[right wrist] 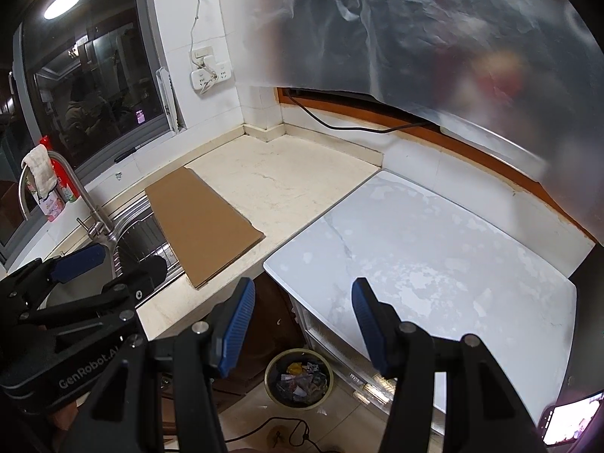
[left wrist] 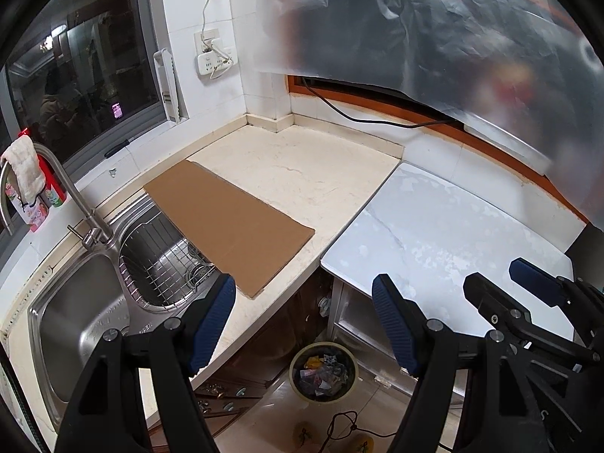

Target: Collect trash

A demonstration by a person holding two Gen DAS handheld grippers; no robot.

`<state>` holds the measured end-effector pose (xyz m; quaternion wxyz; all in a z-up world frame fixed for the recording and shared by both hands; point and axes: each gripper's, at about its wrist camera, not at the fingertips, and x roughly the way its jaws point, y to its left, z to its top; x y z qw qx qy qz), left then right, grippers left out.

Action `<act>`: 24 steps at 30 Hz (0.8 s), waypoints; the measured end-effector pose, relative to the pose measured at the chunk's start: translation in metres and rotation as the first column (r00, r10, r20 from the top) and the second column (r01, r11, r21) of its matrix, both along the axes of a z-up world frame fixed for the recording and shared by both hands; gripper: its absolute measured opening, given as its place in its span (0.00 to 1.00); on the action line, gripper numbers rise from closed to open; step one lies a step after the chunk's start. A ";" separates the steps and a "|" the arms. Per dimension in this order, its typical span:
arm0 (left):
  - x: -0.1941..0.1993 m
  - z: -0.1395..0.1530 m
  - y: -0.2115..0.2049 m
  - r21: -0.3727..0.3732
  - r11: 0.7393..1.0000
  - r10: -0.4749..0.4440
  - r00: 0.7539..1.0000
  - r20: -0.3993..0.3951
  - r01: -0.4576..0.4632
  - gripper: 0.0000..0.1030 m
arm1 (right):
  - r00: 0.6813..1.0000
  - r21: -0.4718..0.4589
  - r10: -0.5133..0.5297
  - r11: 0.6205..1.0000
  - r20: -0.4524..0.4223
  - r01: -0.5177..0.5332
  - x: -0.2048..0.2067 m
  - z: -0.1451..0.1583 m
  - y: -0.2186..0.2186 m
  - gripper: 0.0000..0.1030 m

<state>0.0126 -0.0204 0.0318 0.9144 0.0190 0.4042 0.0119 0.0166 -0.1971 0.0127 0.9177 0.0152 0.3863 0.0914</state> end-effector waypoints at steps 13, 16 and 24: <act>0.000 -0.001 0.000 0.001 1.000 -0.001 1.000 -0.002 0.001 0.71 | 1.000 -0.002 -0.001 1.000 0.003 0.001 -0.001 -0.001 0.000 0.53; -0.001 -0.002 0.003 -0.001 1.000 -0.004 1.000 -0.003 0.004 0.71 | 1.000 -0.003 -0.002 1.000 0.004 0.002 -0.002 -0.001 0.000 0.53; -0.006 -0.005 0.008 0.004 1.000 -0.004 1.000 -0.004 0.004 0.71 | 1.000 -0.003 -0.004 1.000 0.003 0.004 -0.004 -0.001 0.002 0.53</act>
